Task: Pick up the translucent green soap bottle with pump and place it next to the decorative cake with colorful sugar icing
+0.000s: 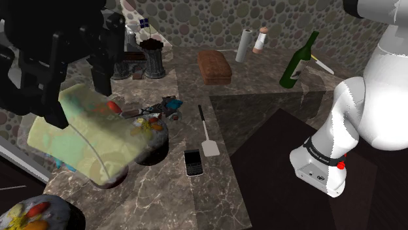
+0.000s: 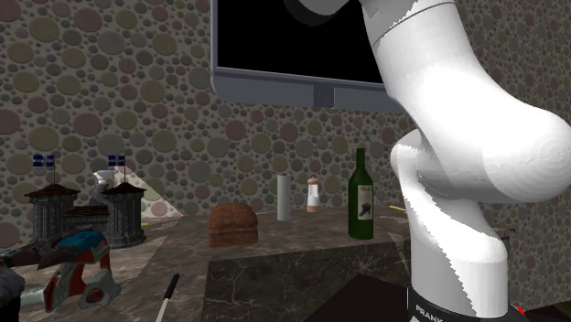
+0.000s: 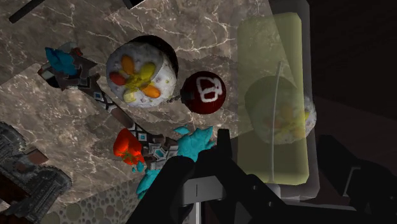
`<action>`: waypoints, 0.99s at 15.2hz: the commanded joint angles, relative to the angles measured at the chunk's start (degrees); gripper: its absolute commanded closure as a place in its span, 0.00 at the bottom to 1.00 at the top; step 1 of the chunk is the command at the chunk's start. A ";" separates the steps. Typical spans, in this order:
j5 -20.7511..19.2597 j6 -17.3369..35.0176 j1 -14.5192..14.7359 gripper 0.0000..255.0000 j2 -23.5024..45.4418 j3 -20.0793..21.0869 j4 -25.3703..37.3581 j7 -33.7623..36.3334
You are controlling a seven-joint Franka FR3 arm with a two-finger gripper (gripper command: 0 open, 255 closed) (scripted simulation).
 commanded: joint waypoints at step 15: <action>0.91 13.32 -1.94 1.00 -2.45 -0.24 -15.55 0.52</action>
